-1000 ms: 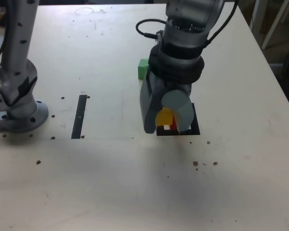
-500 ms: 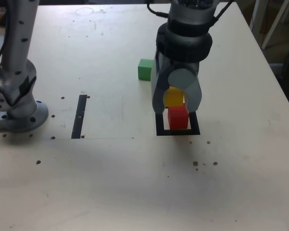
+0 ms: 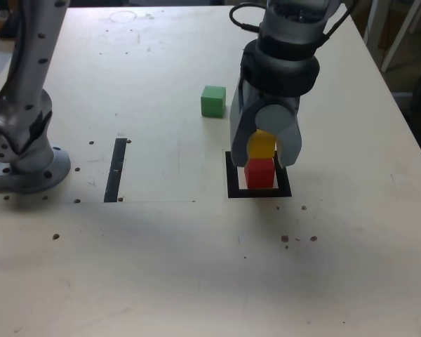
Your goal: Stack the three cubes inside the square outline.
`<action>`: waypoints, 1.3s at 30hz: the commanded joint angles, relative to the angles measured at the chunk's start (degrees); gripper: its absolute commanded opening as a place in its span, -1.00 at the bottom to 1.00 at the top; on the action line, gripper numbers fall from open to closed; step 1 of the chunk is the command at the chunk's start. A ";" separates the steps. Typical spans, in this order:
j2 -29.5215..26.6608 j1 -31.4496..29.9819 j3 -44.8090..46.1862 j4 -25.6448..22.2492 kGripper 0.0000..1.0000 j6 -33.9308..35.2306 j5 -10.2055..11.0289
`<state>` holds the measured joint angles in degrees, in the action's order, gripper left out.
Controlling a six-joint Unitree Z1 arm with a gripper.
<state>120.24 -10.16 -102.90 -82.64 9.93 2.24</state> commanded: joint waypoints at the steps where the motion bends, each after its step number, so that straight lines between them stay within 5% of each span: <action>1: 0.46 0.14 -0.25 0.21 -0.36 -0.14 -0.18; 20: 2.19 0.38 0.04 1.01 -0.35 -0.43 -1.27; 22: 2.19 0.45 0.17 1.09 -0.18 -0.43 -1.27; 28: 2.15 0.49 0.56 1.42 0.86 -0.43 -1.50; 39: 1.61 0.52 1.42 1.40 0.96 -0.17 -1.53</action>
<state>122.14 -9.77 -101.71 -81.25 9.59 0.58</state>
